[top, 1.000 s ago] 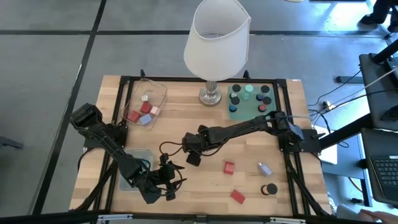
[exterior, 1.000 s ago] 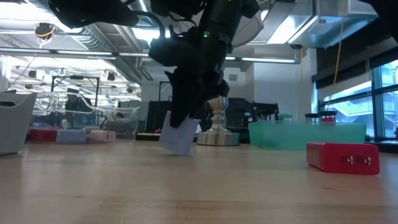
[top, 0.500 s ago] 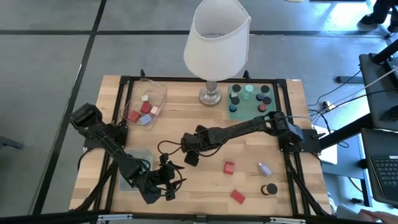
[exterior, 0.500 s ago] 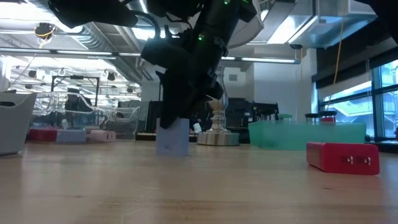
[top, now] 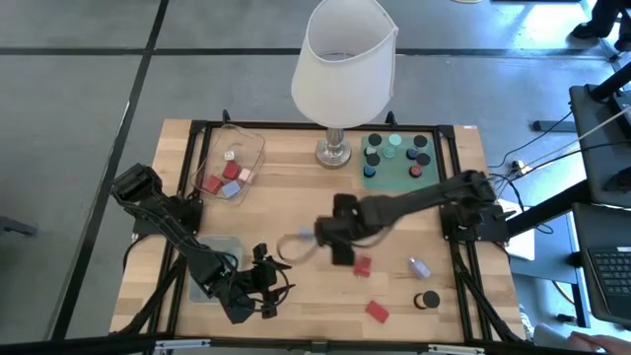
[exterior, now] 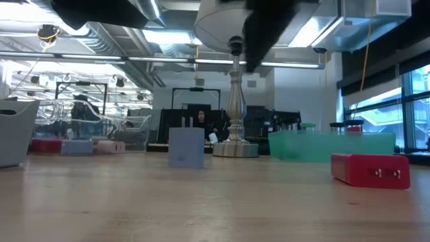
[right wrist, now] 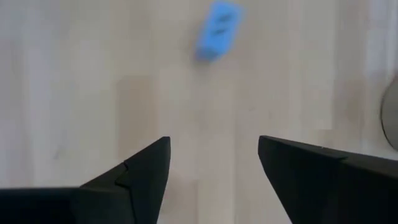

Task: Pick & Place Office items
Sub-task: Move the light blue and red charger adapters to the center of the table

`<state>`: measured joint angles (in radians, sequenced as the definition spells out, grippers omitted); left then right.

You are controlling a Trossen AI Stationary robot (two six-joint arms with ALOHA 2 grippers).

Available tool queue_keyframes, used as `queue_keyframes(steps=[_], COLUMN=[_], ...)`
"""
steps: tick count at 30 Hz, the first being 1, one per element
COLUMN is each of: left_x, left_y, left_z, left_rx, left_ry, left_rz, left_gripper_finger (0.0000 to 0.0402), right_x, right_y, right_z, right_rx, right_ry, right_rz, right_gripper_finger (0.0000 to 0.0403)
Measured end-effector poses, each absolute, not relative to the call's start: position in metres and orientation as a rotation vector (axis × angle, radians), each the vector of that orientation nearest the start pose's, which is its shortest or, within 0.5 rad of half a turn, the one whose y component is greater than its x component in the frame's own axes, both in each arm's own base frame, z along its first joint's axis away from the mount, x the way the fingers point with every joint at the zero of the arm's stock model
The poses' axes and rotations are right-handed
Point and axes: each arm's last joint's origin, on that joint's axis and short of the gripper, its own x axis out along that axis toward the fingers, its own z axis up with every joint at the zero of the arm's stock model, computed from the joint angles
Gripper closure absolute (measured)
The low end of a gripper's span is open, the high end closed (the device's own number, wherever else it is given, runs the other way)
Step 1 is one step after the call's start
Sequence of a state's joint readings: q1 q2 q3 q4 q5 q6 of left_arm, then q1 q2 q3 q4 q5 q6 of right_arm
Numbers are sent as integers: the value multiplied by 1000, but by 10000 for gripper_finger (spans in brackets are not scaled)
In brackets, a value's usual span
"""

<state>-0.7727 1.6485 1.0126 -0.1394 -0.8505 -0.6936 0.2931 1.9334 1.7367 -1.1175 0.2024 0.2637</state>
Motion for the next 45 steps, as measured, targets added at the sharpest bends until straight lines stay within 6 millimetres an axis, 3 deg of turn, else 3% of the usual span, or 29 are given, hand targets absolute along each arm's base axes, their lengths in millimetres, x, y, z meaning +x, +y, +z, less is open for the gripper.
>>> queue_keyframes(steps=[7, 14, 22, 25, 32, 38, 45], left_x=[254, 254, 254, 254, 253, 253, 253], left_y=[-220, -220, -220, -220, -220, -217, -214], left_z=[209, 209, 209, 209, 208, 206, 205], left_rx=[-144, -168, -167, -166, -157, -126, -104], left_ry=[472, 472, 471, 470, 475, 479, 488], left_rz=[243, 245, 246, 247, 252, 282, 302], left_gripper_finger=[187, 187, 187, 187, 187, 187, 187], right_x=[339, 323, 306, 310, 323, 330, 335], right_y=[166, 206, 247, 253, 253, 243, 231], right_z=[285, 273, 247, 231, 194, 185, 185], right_rx=[-271, -159, -662, -802, -847, -935, -885], right_ry=[1254, 1292, 1282, 1295, 1395, 1430, 1471], right_rz=[132, 99, 451, 548, 546, 620, 674], right_gripper_finger=[171, 176, 176, 176, 170, 149, 128])
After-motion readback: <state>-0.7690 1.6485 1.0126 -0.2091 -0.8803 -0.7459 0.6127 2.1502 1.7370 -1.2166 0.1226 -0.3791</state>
